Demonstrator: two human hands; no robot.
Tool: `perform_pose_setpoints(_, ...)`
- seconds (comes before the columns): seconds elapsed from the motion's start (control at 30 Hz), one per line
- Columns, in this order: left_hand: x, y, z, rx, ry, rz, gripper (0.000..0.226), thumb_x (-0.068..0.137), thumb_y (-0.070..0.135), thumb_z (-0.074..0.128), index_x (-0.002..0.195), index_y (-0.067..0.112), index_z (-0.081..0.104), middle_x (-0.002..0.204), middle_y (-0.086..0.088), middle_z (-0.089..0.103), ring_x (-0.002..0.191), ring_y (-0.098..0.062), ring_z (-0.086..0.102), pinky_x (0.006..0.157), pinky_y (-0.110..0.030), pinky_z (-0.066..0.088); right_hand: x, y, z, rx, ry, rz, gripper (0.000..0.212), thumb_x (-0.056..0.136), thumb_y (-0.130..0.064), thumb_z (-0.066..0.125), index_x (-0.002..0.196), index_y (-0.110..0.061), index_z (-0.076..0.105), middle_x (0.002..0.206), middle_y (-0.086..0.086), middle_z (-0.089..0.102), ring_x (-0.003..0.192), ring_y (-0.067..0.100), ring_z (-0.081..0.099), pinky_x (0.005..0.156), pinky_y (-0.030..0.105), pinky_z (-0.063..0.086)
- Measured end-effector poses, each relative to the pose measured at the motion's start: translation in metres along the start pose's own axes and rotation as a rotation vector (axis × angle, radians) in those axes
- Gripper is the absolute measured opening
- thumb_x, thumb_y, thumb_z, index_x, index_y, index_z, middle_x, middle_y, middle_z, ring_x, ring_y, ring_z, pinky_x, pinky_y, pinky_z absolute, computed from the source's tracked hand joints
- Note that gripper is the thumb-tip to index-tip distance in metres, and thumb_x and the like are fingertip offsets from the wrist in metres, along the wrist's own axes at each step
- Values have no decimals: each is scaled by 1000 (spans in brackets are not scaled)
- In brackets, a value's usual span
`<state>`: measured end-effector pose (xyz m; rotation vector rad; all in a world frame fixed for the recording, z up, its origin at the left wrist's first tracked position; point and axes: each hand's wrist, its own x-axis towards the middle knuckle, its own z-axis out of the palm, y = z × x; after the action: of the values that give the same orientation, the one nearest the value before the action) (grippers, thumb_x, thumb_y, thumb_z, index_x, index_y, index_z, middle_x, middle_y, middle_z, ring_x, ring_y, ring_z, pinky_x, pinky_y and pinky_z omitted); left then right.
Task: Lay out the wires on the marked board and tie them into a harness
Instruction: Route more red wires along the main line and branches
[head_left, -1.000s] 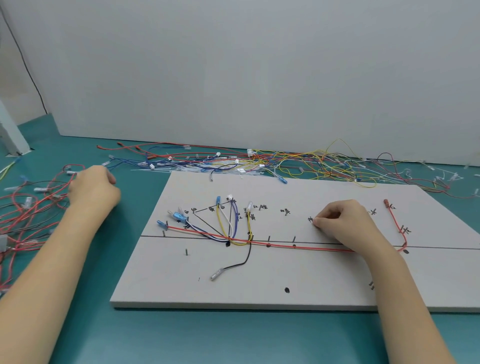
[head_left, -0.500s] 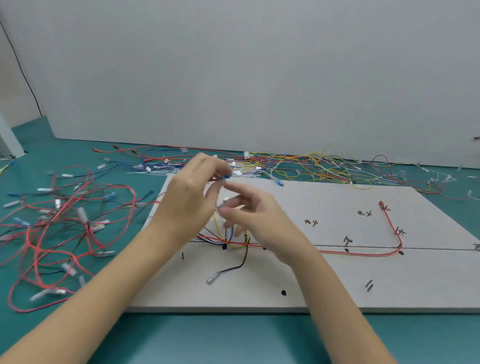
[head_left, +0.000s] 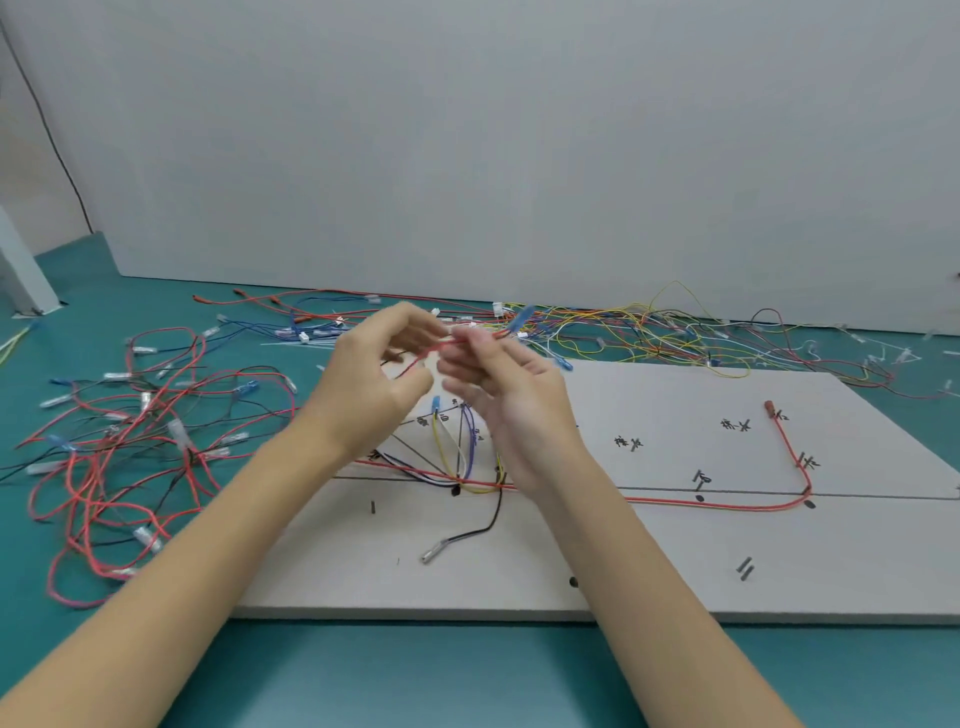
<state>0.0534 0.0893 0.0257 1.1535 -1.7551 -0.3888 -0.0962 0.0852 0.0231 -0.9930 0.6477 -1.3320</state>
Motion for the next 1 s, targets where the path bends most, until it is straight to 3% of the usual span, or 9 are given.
perform_pose_setpoints(0.13, 8, -30, -23, 597, -211, -248, 16, 91, 34, 57, 75, 32, 56, 67, 9, 56, 70, -18, 53, 63, -31, 41, 9, -23, -17, 96, 48, -50, 18, 98, -12, 53, 96, -3, 68, 84, 9, 72, 78, 16, 69, 77, 24, 57)
perform_pose_setpoints(0.23, 10, -33, -26, 369, -58, -171, 11, 86, 27, 66, 86, 36, 59, 63, 6, 57, 57, -12, 55, 56, -26, 40, 11, -28, -29, 151, 75, -63, 19, 99, -13, 50, 96, -3, 66, 85, 9, 71, 78, 19, 69, 78, 27, 58)
perform_pose_setpoints(0.33, 12, -33, -25, 66, -120, -287, 16, 91, 19, 62, 103, 30, 61, 61, 1, 67, 40, -15, 55, 41, -22, 42, 15, -41, -45, 279, 103, -97, 21, 101, -16, 46, 95, -6, 63, 80, 6, 72, 77, 15, 70, 76, 25, 58)
perform_pose_setpoints(0.4, 12, -36, -27, 43, -203, -355, 5, 94, 29, 62, 92, 28, 66, 50, -3, 62, 37, -16, 44, 41, -22, 36, 17, -54, -59, 329, 137, -129, 22, 102, -19, 45, 95, -8, 62, 75, 2, 70, 74, 12, 70, 72, 23, 57)
perform_pose_setpoints(0.53, 16, -34, -41, 83, -198, -367, 32, 86, 46, 67, 66, 22, 72, 41, 4, 42, 38, -9, 35, 42, -20, 32, 18, -72, -91, 406, 228, -172, 24, 101, -24, 47, 90, -11, 63, 80, 2, 63, 73, 12, 67, 77, 24, 57)
perform_pose_setpoints(0.63, 18, -35, -53, 29, -181, -424, 43, 85, 46, 67, 55, 15, 63, 42, 3, 36, 35, -11, 32, 38, -19, 31, 14, -84, -114, 534, 260, -172, 25, 102, -24, 45, 87, -12, 61, 85, 2, 67, 80, 15, 69, 85, 29, 57)
perform_pose_setpoints(0.7, 19, -37, -62, 79, -159, -463, 51, 84, 47, 68, 49, 15, 50, 41, 5, 35, 35, -12, 28, 36, -17, 30, 9, -87, -128, 635, 282, -152, 27, 102, -22, 44, 84, -11, 61, 76, 1, 67, 74, 14, 68, 75, 28, 59)
perform_pose_setpoints(0.83, 21, -45, -79, 198, 82, -497, 54, 84, 53, 67, 52, 13, 47, 41, 1, 38, 39, -18, 34, 52, -25, 36, 1, -90, -153, 721, 377, -105, 24, 103, -15, 41, 89, -10, 59, 50, -8, 45, 41, 5, 44, 46, 15, 41)
perform_pose_setpoints(1.0, 17, -56, -97, 486, 419, -472, 58, 81, 66, 56, 59, 13, 61, 50, -2, 61, 63, -31, 60, 66, -38, 50, -2, -92, -170, 719, 472, -102, 22, 98, -2, 37, 93, -10, 57, 47, -9, 30, 34, 6, 28, 39, 13, 25)
